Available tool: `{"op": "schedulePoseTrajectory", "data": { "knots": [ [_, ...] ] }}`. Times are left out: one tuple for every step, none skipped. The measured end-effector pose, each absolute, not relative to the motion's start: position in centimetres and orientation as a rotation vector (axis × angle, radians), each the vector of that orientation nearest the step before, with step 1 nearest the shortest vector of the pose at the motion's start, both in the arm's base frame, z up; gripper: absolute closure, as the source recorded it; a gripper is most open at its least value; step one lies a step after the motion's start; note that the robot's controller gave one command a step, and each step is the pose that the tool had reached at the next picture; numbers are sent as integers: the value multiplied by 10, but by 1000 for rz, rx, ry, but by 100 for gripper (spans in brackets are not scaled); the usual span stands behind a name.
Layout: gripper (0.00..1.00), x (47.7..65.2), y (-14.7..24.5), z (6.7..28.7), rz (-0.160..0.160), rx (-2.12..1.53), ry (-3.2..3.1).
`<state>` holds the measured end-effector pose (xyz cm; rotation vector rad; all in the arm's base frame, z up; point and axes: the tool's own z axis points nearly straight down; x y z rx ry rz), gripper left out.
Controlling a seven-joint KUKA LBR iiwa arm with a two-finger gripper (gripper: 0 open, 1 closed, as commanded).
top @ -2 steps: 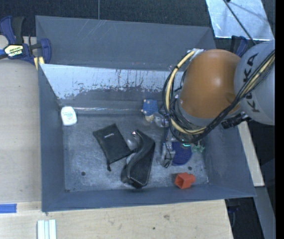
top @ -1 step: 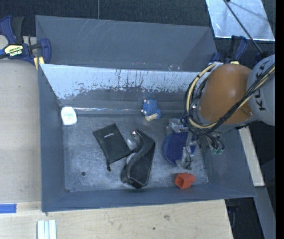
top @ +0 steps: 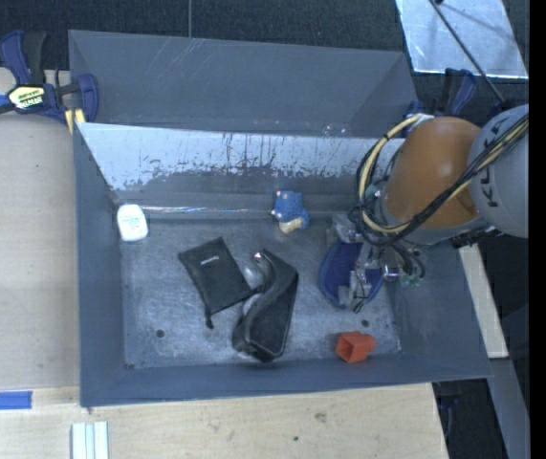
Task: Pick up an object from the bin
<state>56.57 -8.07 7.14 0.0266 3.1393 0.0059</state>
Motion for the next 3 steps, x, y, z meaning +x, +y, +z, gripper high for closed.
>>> {"op": "schedulePoseTrajectory", "data": {
  "knots": [
    [100,570,-82,75,1,29,3122],
    [0,567,-83,72,0,31,3131],
    [0,530,-128,72,16,-428,3104]
  ]
}}
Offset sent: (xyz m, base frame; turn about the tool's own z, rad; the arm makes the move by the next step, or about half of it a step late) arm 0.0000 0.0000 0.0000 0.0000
